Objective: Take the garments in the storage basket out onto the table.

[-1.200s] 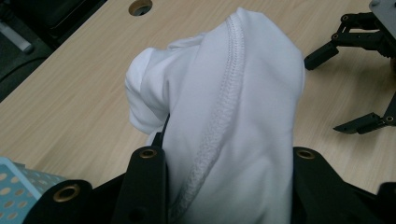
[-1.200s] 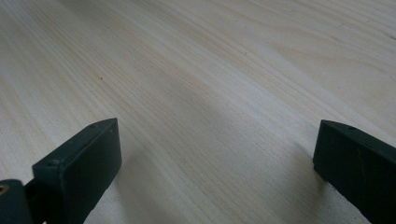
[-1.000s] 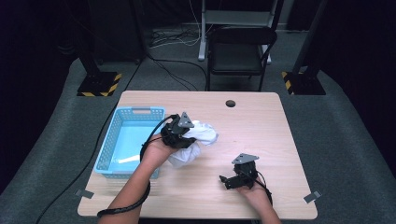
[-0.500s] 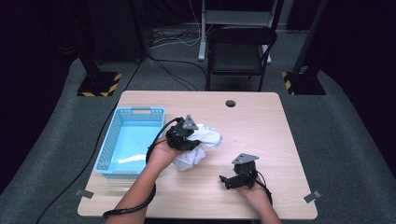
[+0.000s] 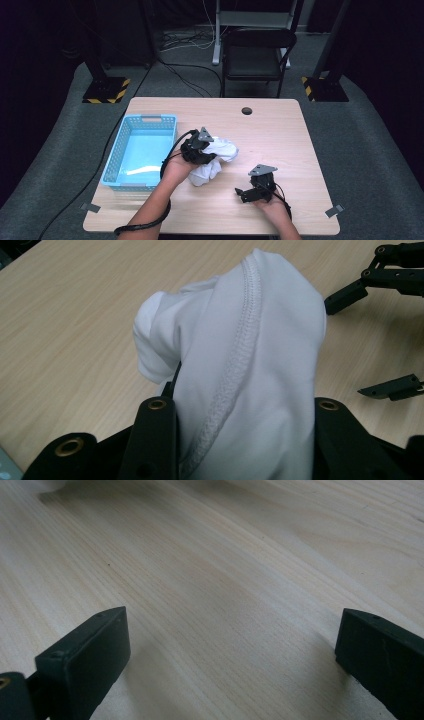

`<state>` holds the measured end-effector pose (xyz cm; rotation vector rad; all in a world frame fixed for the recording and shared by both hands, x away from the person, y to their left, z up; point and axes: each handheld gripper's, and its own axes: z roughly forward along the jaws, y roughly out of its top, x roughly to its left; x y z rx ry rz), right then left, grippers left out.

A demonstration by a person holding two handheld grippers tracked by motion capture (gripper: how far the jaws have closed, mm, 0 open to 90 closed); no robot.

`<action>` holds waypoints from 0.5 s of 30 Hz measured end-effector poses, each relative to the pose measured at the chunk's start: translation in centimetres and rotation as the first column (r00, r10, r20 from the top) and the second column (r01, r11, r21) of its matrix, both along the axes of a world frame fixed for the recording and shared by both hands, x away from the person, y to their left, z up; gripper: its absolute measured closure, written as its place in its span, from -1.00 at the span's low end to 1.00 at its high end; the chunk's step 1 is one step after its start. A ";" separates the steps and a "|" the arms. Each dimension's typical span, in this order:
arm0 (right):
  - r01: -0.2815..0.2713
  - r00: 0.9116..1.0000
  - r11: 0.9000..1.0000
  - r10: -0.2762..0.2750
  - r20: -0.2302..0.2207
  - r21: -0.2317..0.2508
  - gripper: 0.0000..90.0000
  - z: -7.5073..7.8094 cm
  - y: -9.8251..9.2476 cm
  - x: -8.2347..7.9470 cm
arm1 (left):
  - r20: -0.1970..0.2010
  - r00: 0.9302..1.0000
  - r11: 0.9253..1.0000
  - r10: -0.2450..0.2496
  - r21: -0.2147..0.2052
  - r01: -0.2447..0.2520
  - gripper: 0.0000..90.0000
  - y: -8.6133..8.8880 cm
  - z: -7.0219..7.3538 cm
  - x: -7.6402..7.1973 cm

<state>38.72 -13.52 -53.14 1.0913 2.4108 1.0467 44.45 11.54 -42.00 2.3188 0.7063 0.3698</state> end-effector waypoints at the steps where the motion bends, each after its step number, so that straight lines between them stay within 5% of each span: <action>1: 0.000 1.000 1.000 0.000 0.000 0.000 -0.99 0.0 0.0 0.0 | -0.004 1.000 1.000 0.000 0.000 0.000 0.41 0.0 -0.2 0.0; 15: -0.001 1.000 1.000 0.001 0.000 0.001 -0.99 0.0 0.0 0.0 | -0.025 1.000 1.000 0.008 -0.004 -0.008 0.40 -0.4 -2.0 0.0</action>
